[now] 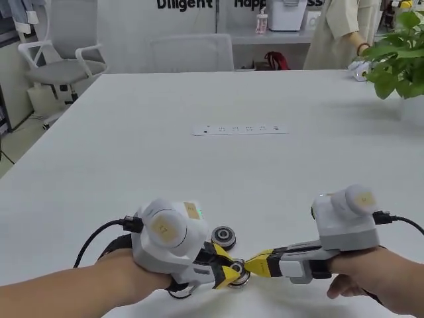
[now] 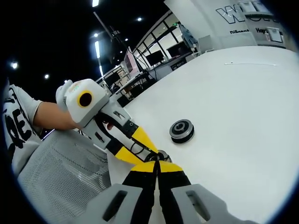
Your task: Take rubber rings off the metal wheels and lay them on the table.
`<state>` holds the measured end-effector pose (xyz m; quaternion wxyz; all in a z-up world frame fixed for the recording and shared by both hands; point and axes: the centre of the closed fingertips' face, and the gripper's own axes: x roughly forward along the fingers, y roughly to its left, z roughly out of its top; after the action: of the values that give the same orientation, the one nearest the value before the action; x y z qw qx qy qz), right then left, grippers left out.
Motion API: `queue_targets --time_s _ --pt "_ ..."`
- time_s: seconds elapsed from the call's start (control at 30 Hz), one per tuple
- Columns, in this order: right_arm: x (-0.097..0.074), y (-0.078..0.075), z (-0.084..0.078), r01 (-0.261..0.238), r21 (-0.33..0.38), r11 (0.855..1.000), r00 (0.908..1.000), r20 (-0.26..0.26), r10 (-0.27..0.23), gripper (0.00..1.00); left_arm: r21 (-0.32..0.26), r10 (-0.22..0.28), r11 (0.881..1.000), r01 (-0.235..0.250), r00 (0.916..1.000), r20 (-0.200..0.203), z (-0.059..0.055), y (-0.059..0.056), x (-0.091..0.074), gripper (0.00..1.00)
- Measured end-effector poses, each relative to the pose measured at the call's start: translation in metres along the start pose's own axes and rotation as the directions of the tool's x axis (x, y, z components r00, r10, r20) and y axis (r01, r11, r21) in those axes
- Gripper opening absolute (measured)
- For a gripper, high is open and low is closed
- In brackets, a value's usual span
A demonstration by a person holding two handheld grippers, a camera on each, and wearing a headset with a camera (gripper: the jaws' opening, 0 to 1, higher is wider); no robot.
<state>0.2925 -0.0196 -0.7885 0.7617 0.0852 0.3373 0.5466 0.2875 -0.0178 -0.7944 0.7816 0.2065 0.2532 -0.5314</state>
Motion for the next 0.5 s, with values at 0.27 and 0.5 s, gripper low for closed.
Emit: queue_targets --time_s 0.27,0.5 --pt "0.007 0.022 0.007 -0.066 -0.041 0.997 0.9976 0.016 0.067 0.00 -0.003 0.001 1.000 -0.001 1.0000 0.002 0.000 -0.001 0.000 0.11" --pt "0.004 0.012 0.004 -0.030 -0.065 0.997 0.9995 0.007 0.031 0.00 0.006 0.002 1.000 -0.002 1.0000 0.000 0.000 -0.001 0.000 0.12"
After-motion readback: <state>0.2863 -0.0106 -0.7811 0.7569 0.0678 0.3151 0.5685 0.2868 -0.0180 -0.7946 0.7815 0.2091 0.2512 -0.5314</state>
